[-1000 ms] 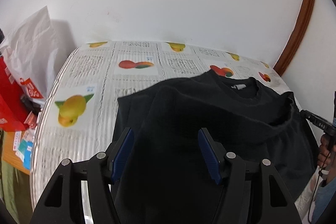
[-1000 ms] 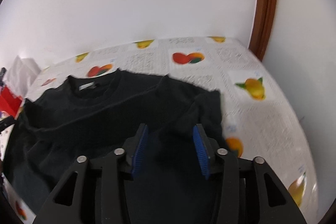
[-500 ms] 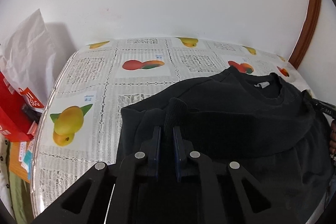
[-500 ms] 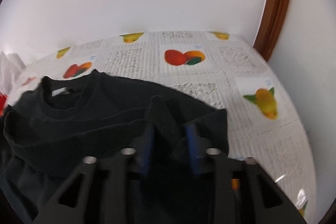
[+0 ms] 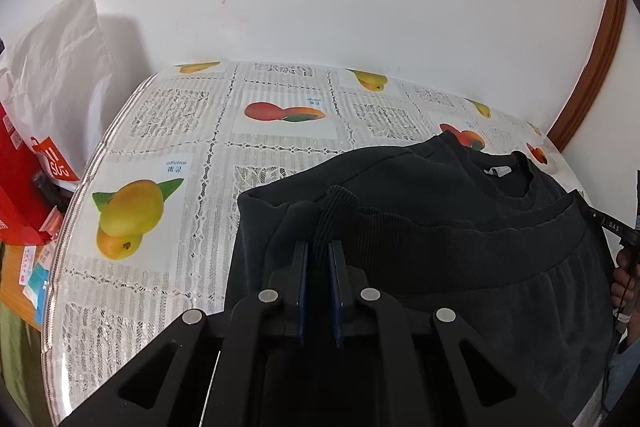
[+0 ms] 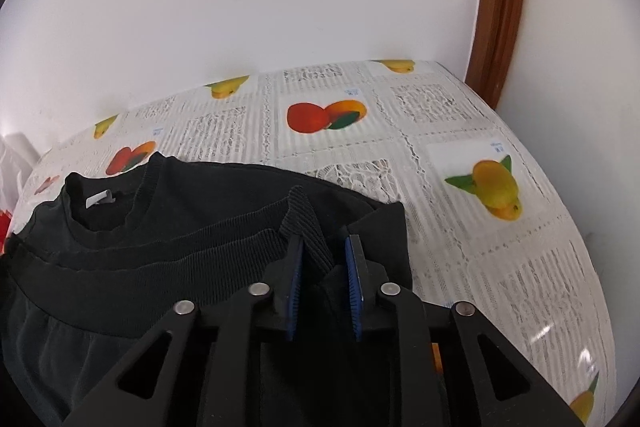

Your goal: Fold small clothes

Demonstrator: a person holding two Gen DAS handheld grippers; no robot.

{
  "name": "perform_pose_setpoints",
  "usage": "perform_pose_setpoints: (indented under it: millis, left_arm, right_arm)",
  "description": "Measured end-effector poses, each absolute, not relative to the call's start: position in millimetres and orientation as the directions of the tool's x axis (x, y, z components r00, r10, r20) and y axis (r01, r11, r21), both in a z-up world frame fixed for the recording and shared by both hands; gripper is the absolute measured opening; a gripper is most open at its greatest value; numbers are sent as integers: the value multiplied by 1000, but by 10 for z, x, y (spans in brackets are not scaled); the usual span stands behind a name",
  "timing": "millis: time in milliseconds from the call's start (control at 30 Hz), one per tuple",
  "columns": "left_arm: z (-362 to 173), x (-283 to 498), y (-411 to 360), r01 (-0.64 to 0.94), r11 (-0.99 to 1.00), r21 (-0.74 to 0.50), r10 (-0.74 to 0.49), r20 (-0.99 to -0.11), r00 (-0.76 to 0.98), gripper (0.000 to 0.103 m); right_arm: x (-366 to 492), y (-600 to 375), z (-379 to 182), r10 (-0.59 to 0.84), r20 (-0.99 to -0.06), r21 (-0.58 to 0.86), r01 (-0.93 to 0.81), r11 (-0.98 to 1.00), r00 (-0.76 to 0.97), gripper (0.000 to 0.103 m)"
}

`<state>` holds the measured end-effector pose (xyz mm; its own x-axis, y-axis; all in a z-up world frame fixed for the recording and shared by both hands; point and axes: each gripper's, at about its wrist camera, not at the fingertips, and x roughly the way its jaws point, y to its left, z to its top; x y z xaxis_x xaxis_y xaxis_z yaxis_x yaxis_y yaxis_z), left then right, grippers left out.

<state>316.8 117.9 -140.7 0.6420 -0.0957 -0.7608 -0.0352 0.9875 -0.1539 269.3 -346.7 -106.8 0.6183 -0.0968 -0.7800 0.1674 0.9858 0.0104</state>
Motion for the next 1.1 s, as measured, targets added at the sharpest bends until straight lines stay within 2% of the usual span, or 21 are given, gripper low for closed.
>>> perform_pose_setpoints:
  millis: [167, 267, 333, 400, 533, 600, 700, 800, 933, 1100]
  left_arm:
    - [-1313, 3069, 1138, -38, 990, -138, -82, -763, 641, 14]
    - [-1232, 2962, 1152, -45, 989, -138, -77, -761, 644, 14]
    - [-1186, 2873, 1167, -48, 988, -145, -79, -756, 649, 17]
    - [-1145, 2779, 1173, -56, 988, -143, -72, -752, 655, 25]
    - [-1058, 2529, 1193, -56, 986, -156, -80, -741, 667, 34]
    - [-1026, 2399, 1199, -58, 985, -161, -81, -736, 672, 44]
    - [-996, 2190, 1214, -58, 984, -167, -82, -723, 686, 51]
    - [-1016, 1979, 1282, -67, 981, -183, -90, -730, 678, 61]
    - [-1132, 1673, 1417, -87, 972, -218, -109, -748, 655, 63]
    - [-1329, 1357, 1528, -74, 958, -276, -173, -765, 620, 64]
  right_arm:
    - [2463, -3347, -864, -118, -765, -5, 178, 984, 633, 28]
    - [2282, -3182, -723, -92, -757, 0, 141, 990, 647, 35]
    - [2157, -3045, -647, -77, -752, 0, 117, 993, 655, 40]
    - [2050, -2928, -600, -69, -747, -3, 101, 995, 661, 45]
    - [1804, -2669, -537, -55, -738, -9, 71, 997, 673, 45]
    - [1706, -2575, -526, -43, -739, 5, 70, 998, 673, 45]
    - [1592, -2365, -554, 27, -764, 43, 9, 999, 645, 45]
    - [1464, -2141, -596, -20, -747, -5, 24, 1000, 665, 45]
    - [1363, -1823, -740, 71, -773, 38, -65, 997, 630, 45]
    - [1276, -1449, -1019, 56, -791, -22, -120, 993, 609, 45]
